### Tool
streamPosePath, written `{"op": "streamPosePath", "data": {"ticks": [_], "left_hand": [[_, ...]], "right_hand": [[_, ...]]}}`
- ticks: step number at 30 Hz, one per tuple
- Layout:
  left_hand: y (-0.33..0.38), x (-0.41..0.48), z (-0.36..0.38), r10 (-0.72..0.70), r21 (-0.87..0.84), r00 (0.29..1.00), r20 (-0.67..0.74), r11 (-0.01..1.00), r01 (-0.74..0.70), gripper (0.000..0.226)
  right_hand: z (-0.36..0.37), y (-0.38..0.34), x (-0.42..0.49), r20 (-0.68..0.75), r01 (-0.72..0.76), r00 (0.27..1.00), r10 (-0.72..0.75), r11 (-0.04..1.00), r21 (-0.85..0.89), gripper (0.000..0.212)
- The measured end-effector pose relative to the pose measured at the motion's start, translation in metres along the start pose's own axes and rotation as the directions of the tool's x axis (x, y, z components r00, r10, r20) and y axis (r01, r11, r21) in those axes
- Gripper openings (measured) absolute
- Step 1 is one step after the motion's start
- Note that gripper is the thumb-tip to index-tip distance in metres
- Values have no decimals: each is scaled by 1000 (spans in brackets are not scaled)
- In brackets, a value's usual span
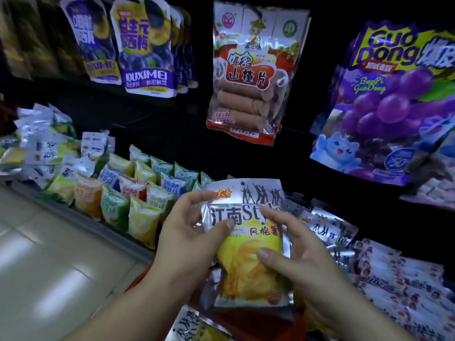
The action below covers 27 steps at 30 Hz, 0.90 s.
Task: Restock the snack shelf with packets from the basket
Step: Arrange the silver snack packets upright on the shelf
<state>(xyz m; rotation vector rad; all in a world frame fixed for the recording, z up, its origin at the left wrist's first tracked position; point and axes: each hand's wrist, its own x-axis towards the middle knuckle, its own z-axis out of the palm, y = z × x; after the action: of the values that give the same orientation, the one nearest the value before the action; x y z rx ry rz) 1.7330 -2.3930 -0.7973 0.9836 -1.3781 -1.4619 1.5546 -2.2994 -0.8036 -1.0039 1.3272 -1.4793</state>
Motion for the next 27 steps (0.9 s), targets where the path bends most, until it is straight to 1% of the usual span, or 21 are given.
{"op": "streamPosePath", "data": {"ticks": [3, 5, 7, 9, 12, 14, 16, 17, 18, 19, 22, 24, 26, 27], "left_hand": [[-6, 0, 1, -17, -55, 1000, 9, 998, 18, 57], [-8, -4, 5, -30, -39, 999, 36, 999, 32, 64], [-11, -8, 8, -23, 25, 997, 68, 999, 22, 57], [-13, -9, 9, -10, 65, 998, 69, 998, 6, 54], [-15, -8, 7, 1, 81, 1000, 16, 997, -2, 69], [-14, -10, 5, -7, 109, 999, 48, 994, 1, 72], [-15, -14, 5, -76, 93, 984, 164, 994, 62, 75], [-13, -17, 7, -119, 78, 965, 233, 992, 103, 79], [-13, -19, 8, -149, 72, 951, 270, 988, 134, 85], [-13, -21, 9, -162, 72, 949, 269, 986, 148, 90], [-14, -18, 9, -127, 36, 977, 169, 992, 123, 100], [-11, -17, 7, -91, 71, 989, 117, 994, 83, 99], [-14, -16, 5, -87, 95, 990, 111, 993, 77, 96], [-15, -17, 5, -94, 76, 990, 108, 993, 86, 93]], "right_hand": [[-3, 4, 4, -94, 46, 994, -54, 995, -91, 55], [-5, 3, 5, -135, 62, 987, -84, 985, -159, 60], [-6, 1, 3, -107, 92, 986, -127, 953, -288, 68], [-4, -2, 0, -74, 116, 984, -163, 893, -435, 75], [-2, -1, -3, -64, 123, 981, -186, 834, -538, 80], [-3, -1, -5, -77, 127, 977, -198, 836, -533, 74], [-6, -1, -5, -123, 117, 972, -200, 866, -487, 58], [-8, 0, -5, -151, 104, 970, -191, 886, -452, 53], [-9, -1, -4, -162, 102, 969, -189, 895, -433, 53], [-9, -2, -5, -151, 119, 968, -200, 897, -426, 56], [-12, -1, -4, -98, 148, 976, -194, 923, -356, 75], [-14, 4, -6, -53, 120, 989, -141, 947, -298, 82], [-13, 4, -7, -36, 62, 996, -76, 953, -298, 89], [-13, 6, -7, -28, 63, 997, -75, 952, -301, 89]]}}
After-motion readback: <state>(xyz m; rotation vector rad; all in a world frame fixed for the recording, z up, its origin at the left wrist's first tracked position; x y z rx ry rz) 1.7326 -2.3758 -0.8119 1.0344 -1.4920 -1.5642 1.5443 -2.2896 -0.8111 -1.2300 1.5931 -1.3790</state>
